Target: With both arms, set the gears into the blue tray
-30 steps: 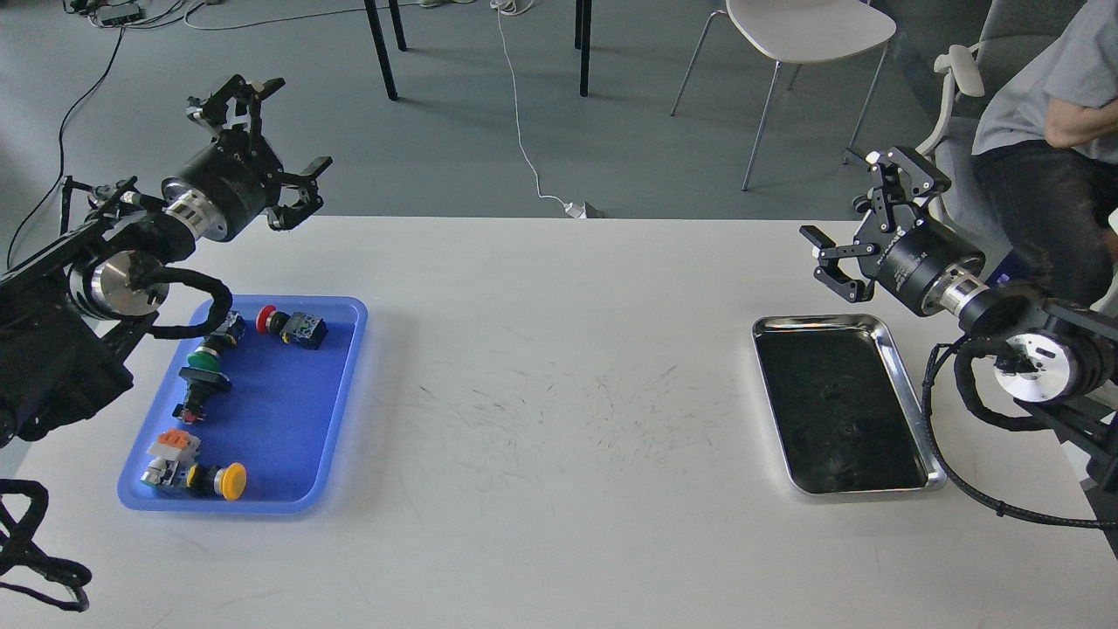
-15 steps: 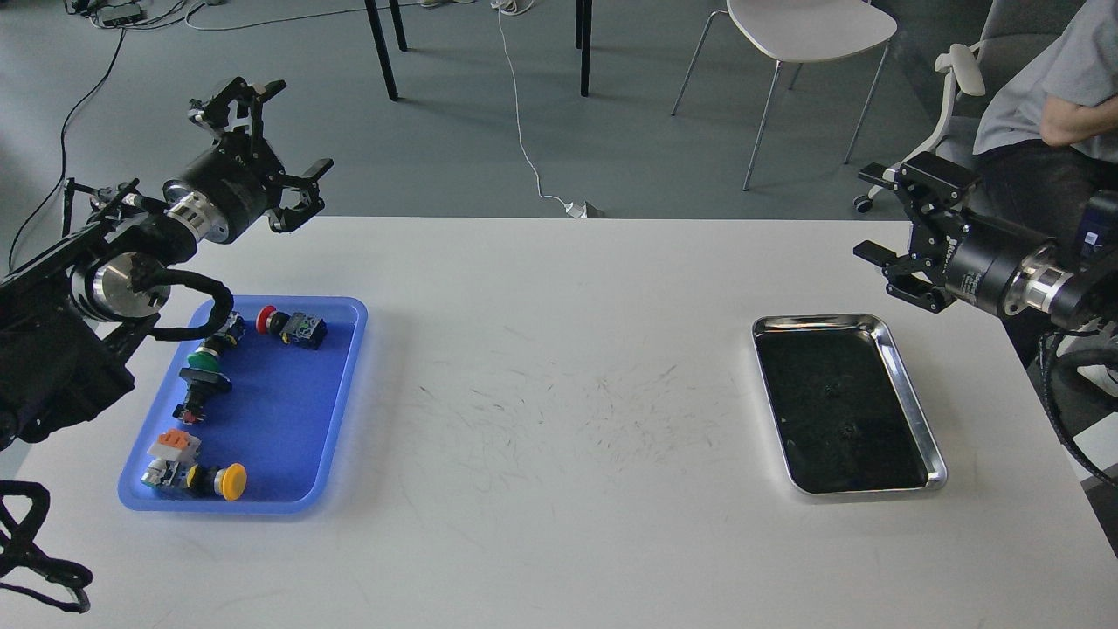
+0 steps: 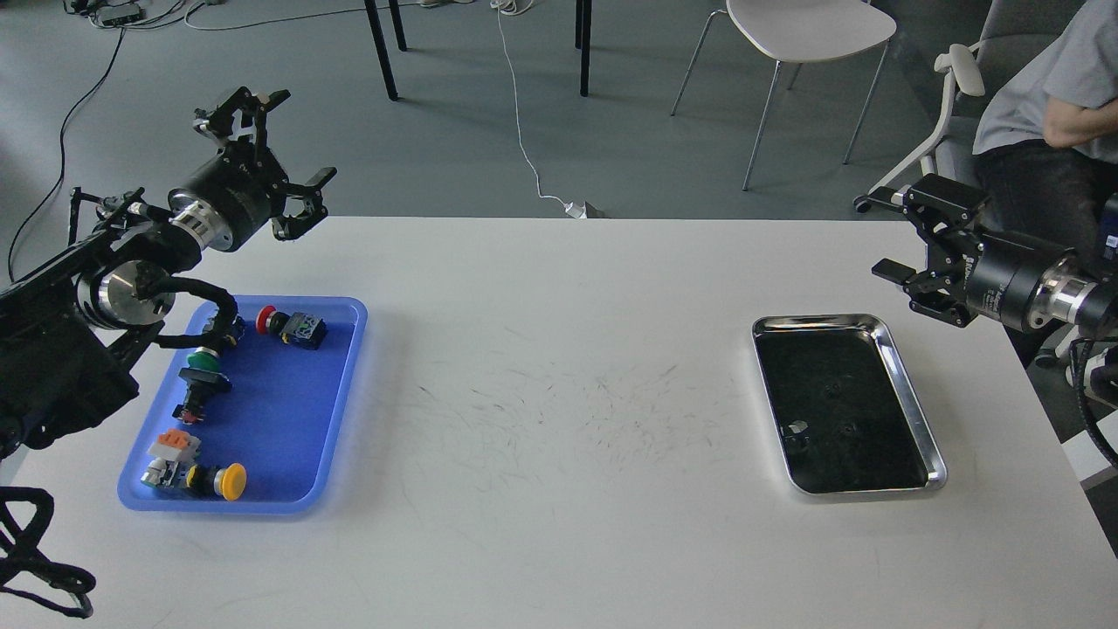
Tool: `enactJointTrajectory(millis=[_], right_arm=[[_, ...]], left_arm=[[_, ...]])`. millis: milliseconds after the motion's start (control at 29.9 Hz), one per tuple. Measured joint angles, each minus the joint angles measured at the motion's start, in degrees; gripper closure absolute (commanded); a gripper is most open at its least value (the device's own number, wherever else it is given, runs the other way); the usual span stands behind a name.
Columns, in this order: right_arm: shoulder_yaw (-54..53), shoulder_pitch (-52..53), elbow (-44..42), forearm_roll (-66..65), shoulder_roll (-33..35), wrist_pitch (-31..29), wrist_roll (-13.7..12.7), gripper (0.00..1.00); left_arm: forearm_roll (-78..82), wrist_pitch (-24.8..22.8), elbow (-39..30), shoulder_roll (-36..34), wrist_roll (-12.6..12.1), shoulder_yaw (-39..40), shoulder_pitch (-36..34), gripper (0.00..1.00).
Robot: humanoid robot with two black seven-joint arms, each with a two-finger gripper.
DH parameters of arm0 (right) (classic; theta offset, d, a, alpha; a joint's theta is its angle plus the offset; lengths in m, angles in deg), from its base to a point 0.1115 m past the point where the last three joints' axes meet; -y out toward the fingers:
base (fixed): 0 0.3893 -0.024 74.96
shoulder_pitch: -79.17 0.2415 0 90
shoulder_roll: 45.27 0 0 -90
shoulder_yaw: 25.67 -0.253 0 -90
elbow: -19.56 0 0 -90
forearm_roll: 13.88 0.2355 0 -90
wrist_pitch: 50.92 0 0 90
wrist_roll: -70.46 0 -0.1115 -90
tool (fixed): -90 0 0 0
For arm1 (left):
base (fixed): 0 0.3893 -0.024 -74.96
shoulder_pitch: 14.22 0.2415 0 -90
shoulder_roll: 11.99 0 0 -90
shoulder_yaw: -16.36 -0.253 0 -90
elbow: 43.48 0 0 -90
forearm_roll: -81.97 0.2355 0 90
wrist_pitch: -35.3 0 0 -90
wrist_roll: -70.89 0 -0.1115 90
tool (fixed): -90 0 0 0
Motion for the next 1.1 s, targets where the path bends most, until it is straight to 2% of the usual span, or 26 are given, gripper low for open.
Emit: enactJointTrajectory(millis=[167, 736, 1103], right_arm=[[-0.31, 0.48, -0.2, -0.83, 1.6, -2.71, 0.15, 0.03], [0.98, 2.58, -0.13, -13.14, 2.55, -3.39, -0.52, 0.01], [2.56, 4.85, -1.15, -39.08, 2.68, -6.52, 0.07, 0.02]], left_arm=[[0.0, 0.0, 0.0, 0.0, 0.0, 0.02, 0.08, 0.01], [-0.04, 0.0, 0.0, 0.0, -0.03, 0.41, 0.33, 0.01], [-0.07, 0.01, 0.0, 0.0, -0.03, 0.47, 0.27, 0.01]])
